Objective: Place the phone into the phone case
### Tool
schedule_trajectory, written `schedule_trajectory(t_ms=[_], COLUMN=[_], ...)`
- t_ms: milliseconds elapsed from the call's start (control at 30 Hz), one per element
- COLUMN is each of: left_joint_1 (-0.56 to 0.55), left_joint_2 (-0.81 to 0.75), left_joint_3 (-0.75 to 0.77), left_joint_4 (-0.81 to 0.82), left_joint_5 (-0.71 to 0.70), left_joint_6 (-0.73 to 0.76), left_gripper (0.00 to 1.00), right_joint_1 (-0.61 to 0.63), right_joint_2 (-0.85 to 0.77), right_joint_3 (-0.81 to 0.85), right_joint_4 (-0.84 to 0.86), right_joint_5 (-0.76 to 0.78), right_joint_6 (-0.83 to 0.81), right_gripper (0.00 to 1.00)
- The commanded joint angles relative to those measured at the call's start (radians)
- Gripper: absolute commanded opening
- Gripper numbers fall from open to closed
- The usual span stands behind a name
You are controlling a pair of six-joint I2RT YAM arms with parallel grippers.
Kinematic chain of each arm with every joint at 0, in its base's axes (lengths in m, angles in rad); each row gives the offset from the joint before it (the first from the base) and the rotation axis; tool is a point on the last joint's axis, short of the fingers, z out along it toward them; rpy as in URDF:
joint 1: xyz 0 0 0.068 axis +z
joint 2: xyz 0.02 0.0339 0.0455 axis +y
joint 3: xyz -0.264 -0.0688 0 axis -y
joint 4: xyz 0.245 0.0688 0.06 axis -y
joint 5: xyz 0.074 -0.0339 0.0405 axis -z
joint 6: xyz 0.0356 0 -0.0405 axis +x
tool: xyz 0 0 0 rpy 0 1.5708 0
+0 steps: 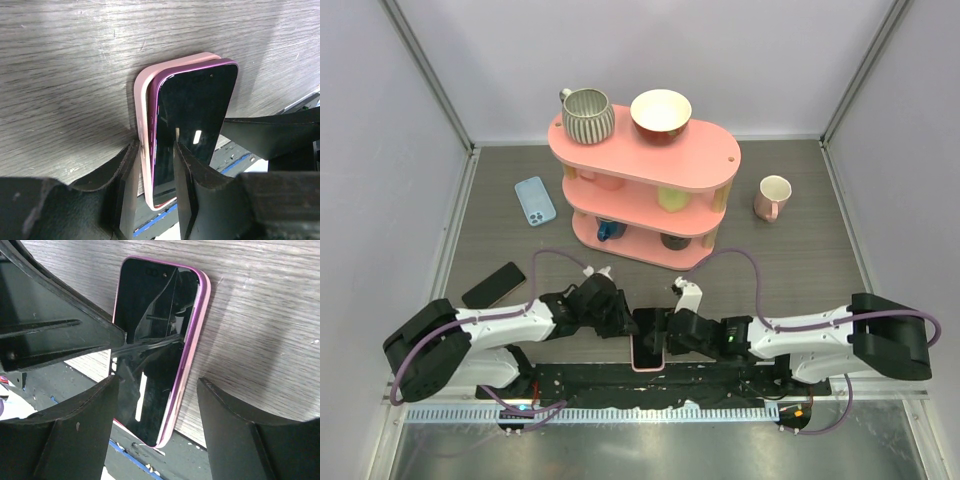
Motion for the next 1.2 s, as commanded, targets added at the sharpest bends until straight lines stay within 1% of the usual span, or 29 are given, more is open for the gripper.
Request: schedule_trajectory(t_ms=[0, 167, 233, 300, 367, 433, 567, 700, 767, 867, 1000, 1167], left_joint_1=[-0.002, 0.011, 0.022, 0.028, 0.028, 0.028, 0.030, 0.030, 0.031, 0.039, 0.040, 0.039], left_joint_2=[-0.009, -0.031, -0.026, -0.014, 0.000, 0.001, 0.001, -0.005, -0.017, -0.020, -0.037, -0.057], left_joint_3=[-0.021, -0.032, -0.047, -0.055, -0.050, -0.050, -0.069, -0.086, -0.093, -0.100, -0.092, -0.066], left_joint_4=[0.049, 0.061, 0.112, 0.153, 0.175, 0.173, 0.222, 0.225, 0.227, 0.221, 0.189, 0.121], left_joint_5=[0.027, 0.038, 0.064, 0.105, 0.141, 0.138, 0.141, 0.135, 0.124, 0.125, 0.109, 0.067], left_joint_6=[-0.023, -0.022, -0.027, -0.037, -0.039, -0.039, -0.047, -0.050, -0.050, -0.048, -0.036, -0.002], left_gripper=[0.35, 0.33, 0.33, 0.32, 0.31, 0.30, 0.29, 0.30, 0.31, 0.33, 0.37, 0.38], right_joint_1=[0.005, -0.014, -0.031, -0.041, -0.049, -0.052, -0.054, -0.054, -0.054, -0.054, -0.054, -0.054], right_joint_2=[0.043, 0.050, 0.015, -0.034, -0.068, -0.097, -0.079, -0.068, -0.075, -0.074, -0.089, -0.114], right_joint_3=[0.034, 0.029, 0.009, -0.017, -0.035, -0.044, -0.061, -0.073, -0.058, -0.011, 0.008, 0.025], right_joint_4=[0.025, 0.083, 0.123, 0.201, 0.252, 0.272, 0.324, 0.287, 0.236, 0.085, 0.027, -0.042], right_joint_5=[0.035, 0.025, 0.009, -0.020, -0.031, -0.041, -0.074, -0.034, -0.014, 0.038, 0.032, 0.037], right_joint_6=[0.025, 0.031, 0.011, 0.002, -0.011, -0.015, 0.000, 0.014, 0.008, 0.002, -0.014, -0.023], right_gripper=[0.70, 0.73, 0.73, 0.73, 0.73, 0.73, 0.73, 0.73, 0.73, 0.73, 0.73, 0.72])
